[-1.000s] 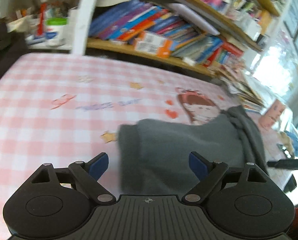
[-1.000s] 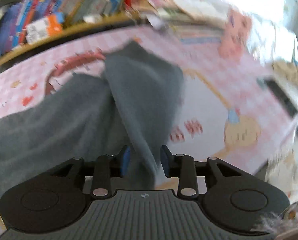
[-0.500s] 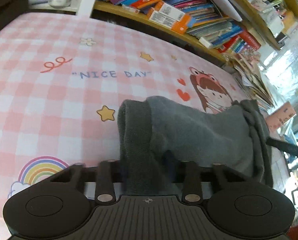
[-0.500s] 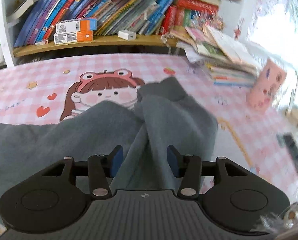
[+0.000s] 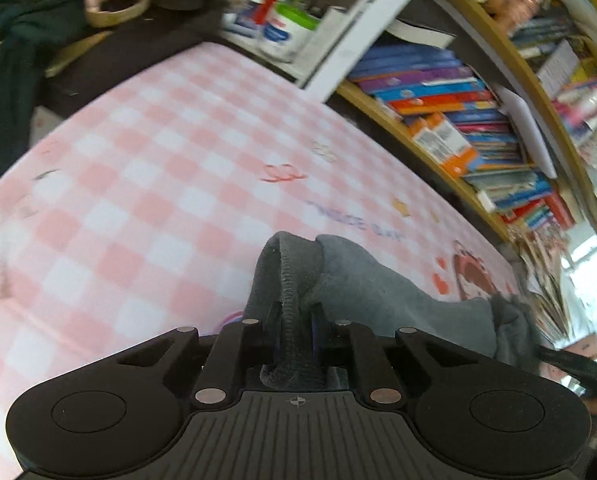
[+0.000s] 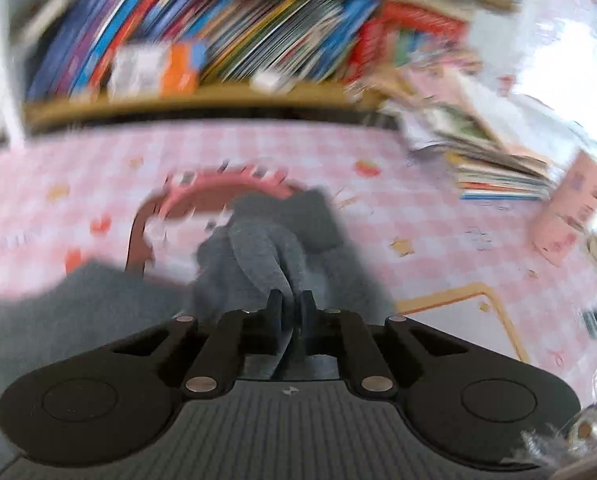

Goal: Fold clothes
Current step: 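Grasp the sweatshirt hem with the left gripper while the right gripper holds the shoulder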

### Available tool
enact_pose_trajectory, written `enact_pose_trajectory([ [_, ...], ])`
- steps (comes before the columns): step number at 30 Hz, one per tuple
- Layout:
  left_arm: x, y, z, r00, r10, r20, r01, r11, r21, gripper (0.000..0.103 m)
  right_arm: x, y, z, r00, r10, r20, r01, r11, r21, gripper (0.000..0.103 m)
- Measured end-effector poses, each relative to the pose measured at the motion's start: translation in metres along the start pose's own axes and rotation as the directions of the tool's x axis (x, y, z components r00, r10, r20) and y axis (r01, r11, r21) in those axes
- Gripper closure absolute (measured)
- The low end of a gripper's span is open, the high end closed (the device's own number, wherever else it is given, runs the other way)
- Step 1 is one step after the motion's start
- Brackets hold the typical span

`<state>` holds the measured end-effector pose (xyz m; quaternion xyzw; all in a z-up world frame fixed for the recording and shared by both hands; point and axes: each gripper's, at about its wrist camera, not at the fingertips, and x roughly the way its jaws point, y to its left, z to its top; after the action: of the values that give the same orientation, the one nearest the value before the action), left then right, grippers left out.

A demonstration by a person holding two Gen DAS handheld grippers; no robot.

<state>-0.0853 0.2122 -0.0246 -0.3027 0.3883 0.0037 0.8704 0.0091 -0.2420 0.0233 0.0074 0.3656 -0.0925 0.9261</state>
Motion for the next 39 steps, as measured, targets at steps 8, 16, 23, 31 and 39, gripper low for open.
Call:
enact_pose_trajectory([
  [8,0.002,0.008,0.003,1.0,-0.009,-0.023,0.008,1.0,-0.006,0.09,-0.034,-0.123,-0.073,0.944,-0.237,-0.231,0.316,0.852,0.417,0.097],
  [16,-0.003,0.008,0.006,0.999,-0.02,-0.034,0.021,1.0,0.016,0.083,-0.058,-0.069,-0.055,0.991,-0.126,-0.055,0.136,0.941,0.31,0.063],
  [23,-0.019,0.011,0.003,1.0,-0.003,-0.014,0.003,1.0,0.011,0.065,-0.021,0.032,-0.019,0.957,0.254,-0.138,-0.238,0.964,0.118,0.057],
  [31,-0.025,0.025,-0.009,0.999,-0.003,-0.033,0.0,0.997,-0.077,0.057,0.01,0.057,-0.031,0.945,0.182,-0.272,-0.167,0.983,0.079,0.074],
  [39,-0.028,0.042,-0.004,0.976,-0.215,-0.034,0.197,0.939,-0.28,0.098,-0.022,-0.004,-0.032,0.919,0.341,-0.196,-0.257,0.899,0.355,0.096],
])
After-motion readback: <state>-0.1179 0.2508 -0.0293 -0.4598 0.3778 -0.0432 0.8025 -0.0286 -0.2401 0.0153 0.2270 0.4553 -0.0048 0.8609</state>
